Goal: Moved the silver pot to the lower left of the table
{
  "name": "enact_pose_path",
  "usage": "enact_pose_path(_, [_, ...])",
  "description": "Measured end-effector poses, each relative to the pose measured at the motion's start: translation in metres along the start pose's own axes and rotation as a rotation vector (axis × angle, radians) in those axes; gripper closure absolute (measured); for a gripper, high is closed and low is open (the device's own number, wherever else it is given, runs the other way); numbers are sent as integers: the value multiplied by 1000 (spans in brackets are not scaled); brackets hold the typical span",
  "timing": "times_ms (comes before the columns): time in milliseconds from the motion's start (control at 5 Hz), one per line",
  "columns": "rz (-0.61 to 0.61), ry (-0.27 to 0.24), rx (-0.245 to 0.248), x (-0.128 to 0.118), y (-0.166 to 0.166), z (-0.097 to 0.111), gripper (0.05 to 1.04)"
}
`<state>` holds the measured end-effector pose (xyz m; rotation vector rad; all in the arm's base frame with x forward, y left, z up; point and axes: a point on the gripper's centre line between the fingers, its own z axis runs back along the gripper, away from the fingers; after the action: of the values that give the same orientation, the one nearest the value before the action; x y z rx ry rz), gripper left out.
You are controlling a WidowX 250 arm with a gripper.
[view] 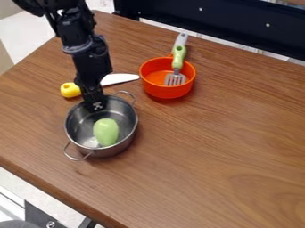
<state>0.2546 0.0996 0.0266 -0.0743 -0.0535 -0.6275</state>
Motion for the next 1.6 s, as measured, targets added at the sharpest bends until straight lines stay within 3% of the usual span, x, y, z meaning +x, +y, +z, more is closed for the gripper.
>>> enact_pose_path(200, [38,0,7,1,2,1,860])
enact_pose_path(600, [112,-26,-1,4,4,12,315])
enact_pose_path(800, [141,-49,16,8,5,27,93])
enact_pose_path(1200, [228,-98,40,30,-4,53,85])
enact_pose_path(1600, [309,-87,38,67,-33,54,85])
